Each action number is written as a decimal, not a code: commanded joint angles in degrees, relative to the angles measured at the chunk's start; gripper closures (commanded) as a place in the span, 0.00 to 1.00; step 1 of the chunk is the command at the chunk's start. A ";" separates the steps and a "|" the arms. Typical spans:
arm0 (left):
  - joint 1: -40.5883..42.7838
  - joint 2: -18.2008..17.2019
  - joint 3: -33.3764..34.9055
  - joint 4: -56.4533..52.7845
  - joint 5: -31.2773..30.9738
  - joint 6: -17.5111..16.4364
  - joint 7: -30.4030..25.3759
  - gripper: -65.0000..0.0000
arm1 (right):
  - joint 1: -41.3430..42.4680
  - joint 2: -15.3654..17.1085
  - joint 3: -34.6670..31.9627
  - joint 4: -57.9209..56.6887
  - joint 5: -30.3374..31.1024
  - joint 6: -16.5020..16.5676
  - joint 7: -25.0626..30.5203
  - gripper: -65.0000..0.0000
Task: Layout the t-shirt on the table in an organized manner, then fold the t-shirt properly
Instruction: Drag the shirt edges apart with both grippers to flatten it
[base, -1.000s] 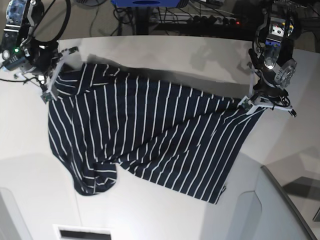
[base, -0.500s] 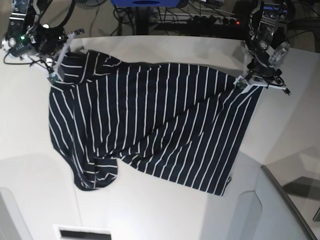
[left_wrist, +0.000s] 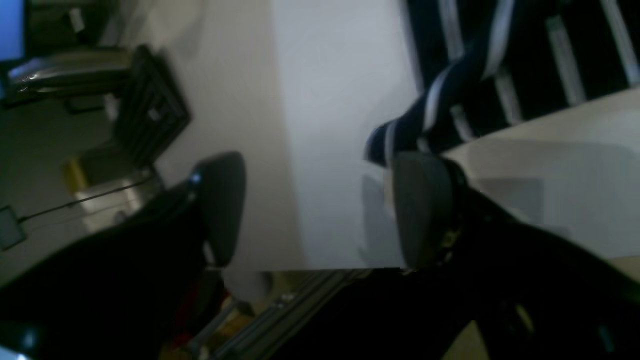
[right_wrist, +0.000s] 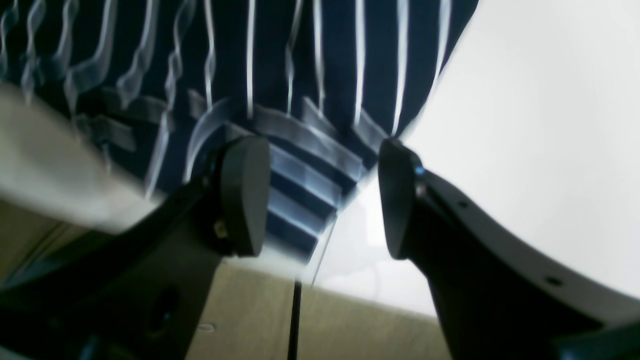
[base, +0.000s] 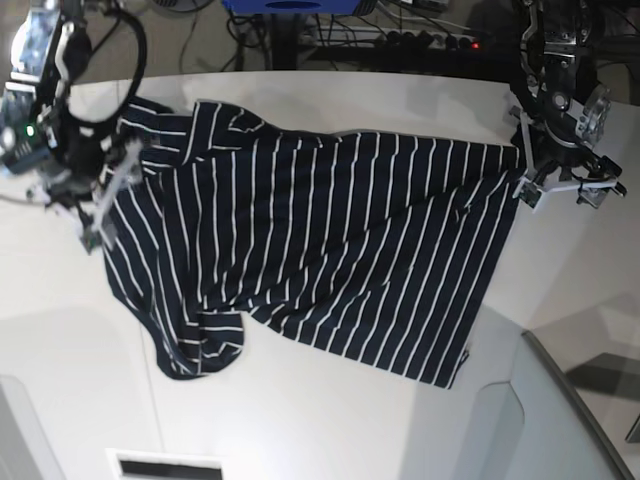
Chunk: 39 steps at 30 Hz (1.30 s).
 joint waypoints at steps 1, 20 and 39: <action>-1.33 -0.60 -0.42 0.63 0.73 0.83 -0.38 0.30 | 2.66 0.53 0.56 -2.56 0.42 0.23 1.50 0.49; -18.30 2.03 -0.33 -32.86 -13.95 1.27 -8.12 1.00 | 12.60 3.87 10.76 -36.31 0.42 0.23 15.21 0.59; -19.44 1.42 -0.86 -43.68 -13.95 6.63 -13.74 1.00 | 6.35 5.10 18.41 -28.75 0.42 -5.66 14.59 1.00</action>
